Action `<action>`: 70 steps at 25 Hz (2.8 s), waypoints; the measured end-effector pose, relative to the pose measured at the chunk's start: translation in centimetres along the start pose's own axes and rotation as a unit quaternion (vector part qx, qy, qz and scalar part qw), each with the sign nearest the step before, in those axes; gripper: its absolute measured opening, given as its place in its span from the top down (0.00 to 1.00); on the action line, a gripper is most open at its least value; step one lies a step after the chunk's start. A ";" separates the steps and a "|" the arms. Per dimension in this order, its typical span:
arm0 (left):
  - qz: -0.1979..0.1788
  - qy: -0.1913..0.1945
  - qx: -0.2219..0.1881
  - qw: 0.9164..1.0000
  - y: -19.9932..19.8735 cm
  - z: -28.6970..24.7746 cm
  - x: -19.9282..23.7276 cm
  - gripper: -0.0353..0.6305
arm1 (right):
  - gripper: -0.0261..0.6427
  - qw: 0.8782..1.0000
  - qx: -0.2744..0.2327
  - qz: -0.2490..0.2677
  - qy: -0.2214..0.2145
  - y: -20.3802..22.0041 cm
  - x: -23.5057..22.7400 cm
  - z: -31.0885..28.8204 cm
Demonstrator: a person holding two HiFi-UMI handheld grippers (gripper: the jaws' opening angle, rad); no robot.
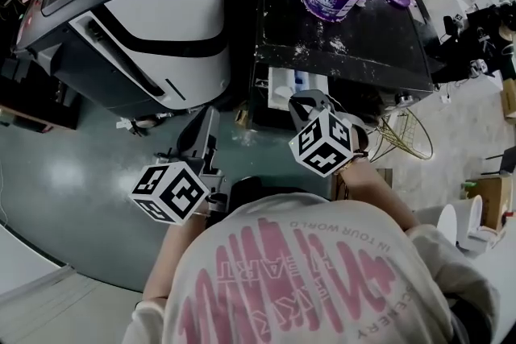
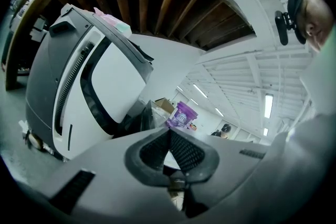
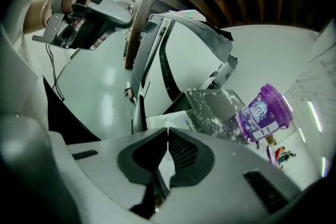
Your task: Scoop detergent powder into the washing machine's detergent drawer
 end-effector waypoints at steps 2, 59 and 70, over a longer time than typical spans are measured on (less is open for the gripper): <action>0.002 -0.005 0.000 1.000 0.4 0.4 -0.6 0.95 | 0.96 1.000 -0.005 0.006 0.001 0.0 0.0 0.4; -0.054 -0.063 0.068 0.994 7.1 5.8 -5.1 0.95 | 0.96 0.855 -0.205 -0.475 0.021 3.7 -1.2 8.8; -0.100 -0.022 0.072 0.992 7.7 2.8 -10.2 0.95 | 0.96 0.790 -0.243 -0.562 -0.036 5.2 -0.7 12.2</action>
Point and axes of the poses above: the fingertips, and each gripper's own axes: z backward along the fingers, x to its left, y out of its underside, the point moved 5 cm from there along z, backward along the fingers, and after that the axes turned 4 degrees about y, right-handed, at the moved point
